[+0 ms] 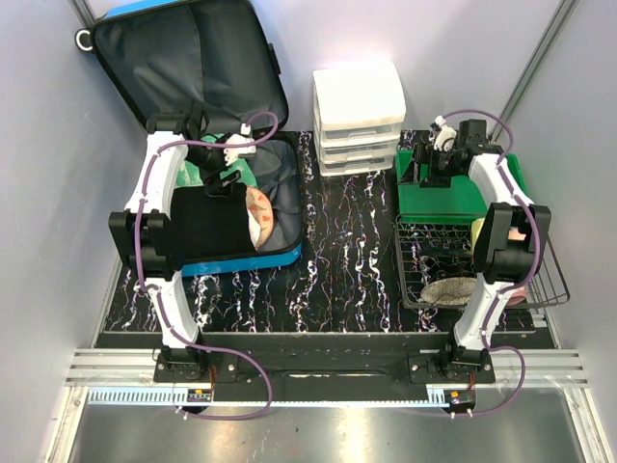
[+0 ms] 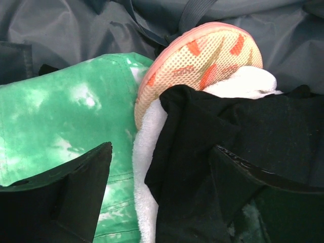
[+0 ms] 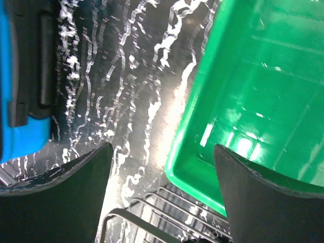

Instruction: Open, take out, and arrange the luggage

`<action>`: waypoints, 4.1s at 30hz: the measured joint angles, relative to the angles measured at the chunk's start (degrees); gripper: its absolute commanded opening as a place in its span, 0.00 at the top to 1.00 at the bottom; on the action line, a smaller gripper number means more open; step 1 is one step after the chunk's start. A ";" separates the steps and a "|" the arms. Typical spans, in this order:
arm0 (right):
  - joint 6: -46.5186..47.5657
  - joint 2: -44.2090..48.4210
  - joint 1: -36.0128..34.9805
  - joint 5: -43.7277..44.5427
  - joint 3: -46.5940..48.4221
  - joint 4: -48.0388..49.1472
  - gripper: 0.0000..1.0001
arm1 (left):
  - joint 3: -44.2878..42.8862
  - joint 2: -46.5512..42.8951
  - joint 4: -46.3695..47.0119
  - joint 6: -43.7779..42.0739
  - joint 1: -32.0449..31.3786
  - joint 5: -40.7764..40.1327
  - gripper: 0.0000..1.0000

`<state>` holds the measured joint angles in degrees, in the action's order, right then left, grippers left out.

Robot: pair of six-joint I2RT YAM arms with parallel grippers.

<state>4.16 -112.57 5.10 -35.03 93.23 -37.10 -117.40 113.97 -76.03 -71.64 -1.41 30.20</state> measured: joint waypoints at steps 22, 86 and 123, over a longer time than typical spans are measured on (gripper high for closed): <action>-11.19 -0.72 -24.85 -13.29 3.04 29.49 0.00 | 13.42 -16.90 -0.94 0.76 0.00 4.61 1.00; -12.57 -22.56 -52.68 -9.46 2.69 81.99 1.00 | 25.18 -28.41 2.58 12.76 9.18 11.10 0.44; -5.77 -18.01 -21.31 9.16 43.56 -27.93 1.00 | 29.35 -31.95 28.24 43.43 10.78 2.51 0.01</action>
<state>-1.61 -130.58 -16.21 -25.87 136.79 -65.04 -88.05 82.02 -47.79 -28.21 9.37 32.71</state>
